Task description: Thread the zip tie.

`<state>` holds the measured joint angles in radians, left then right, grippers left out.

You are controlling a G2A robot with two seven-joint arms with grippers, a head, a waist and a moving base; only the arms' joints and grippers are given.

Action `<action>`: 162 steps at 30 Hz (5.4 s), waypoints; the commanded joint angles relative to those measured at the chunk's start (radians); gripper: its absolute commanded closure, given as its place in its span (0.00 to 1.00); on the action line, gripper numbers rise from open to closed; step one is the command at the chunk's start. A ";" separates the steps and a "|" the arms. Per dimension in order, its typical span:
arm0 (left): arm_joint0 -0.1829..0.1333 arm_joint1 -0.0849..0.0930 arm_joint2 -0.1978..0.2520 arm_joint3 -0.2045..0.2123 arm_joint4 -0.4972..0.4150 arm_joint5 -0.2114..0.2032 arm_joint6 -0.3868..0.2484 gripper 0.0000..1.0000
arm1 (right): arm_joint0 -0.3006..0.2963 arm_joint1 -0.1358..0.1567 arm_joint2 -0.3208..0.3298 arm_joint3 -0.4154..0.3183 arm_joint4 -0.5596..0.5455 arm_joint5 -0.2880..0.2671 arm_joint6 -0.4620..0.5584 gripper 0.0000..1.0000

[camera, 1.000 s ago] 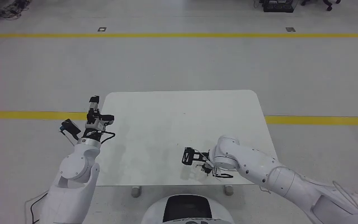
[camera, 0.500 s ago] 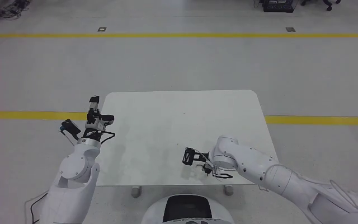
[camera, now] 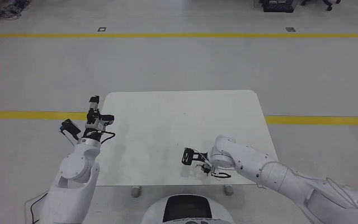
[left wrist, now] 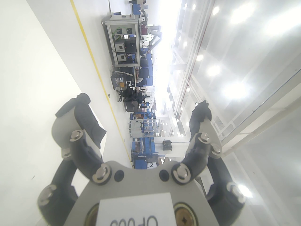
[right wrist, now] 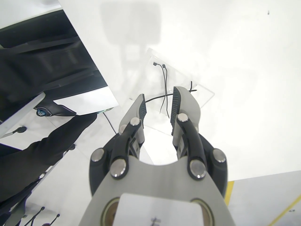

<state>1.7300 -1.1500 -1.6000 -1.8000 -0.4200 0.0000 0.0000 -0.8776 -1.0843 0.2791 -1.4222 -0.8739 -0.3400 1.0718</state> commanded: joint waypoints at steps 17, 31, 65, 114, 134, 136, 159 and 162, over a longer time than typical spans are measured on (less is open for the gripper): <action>0.000 0.000 0.000 0.000 0.000 0.000 0.000 0.00 | 0.046 -0.037 -0.073 0.077 0.046 0.000 -0.022 0.81; 0.000 0.000 0.000 0.000 0.000 0.000 0.000 0.00 | 0.069 -0.065 -0.109 0.136 0.066 0.000 -0.028 0.89; 0.000 0.000 0.000 0.000 0.000 0.000 0.000 0.00 | 0.068 -0.096 -0.109 0.189 0.074 0.000 -0.017 0.96; 0.000 0.000 0.000 0.000 0.000 0.000 0.000 0.00 | 0.066 -0.107 -0.109 0.210 0.077 0.000 -0.017 1.00; 0.000 0.000 0.000 0.000 0.000 0.000 0.000 0.00 | 0.070 -0.102 -0.109 0.203 0.070 0.000 -0.029 0.93; 0.000 0.000 0.000 0.000 0.000 0.000 0.000 0.00 | 0.070 -0.102 -0.109 0.203 0.069 0.000 -0.028 0.93; 0.000 0.000 0.000 0.000 0.000 0.000 0.000 0.00 | 0.067 -0.116 -0.109 0.223 0.068 0.000 -0.019 0.96; 0.000 0.000 0.000 0.000 0.000 0.000 0.000 0.00 | 0.068 -0.118 -0.109 0.225 0.065 0.000 -0.020 1.00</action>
<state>1.7300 -1.1500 -1.6000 -1.8000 -0.4200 0.0000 0.0000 -0.8106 -1.2021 0.1700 -1.1971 -0.8085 -0.3400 1.0520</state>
